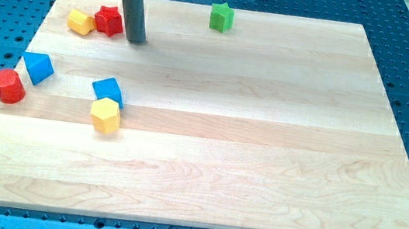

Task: Place the blue triangle vertically above the blue cube

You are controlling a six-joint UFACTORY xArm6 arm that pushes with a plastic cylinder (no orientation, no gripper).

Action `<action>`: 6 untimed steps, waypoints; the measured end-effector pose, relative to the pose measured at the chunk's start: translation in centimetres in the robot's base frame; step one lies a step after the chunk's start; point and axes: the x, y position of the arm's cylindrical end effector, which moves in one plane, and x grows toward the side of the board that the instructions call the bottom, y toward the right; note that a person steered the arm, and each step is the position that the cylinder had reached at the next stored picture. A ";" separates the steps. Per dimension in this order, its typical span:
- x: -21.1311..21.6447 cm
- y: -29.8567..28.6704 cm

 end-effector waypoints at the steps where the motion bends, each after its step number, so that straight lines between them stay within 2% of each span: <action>1: 0.2 -3.7; 2: 4.1 -3.2; 3: 7.8 -7.3; 5: 0.4 -9.4; 6: -1.6 -9.4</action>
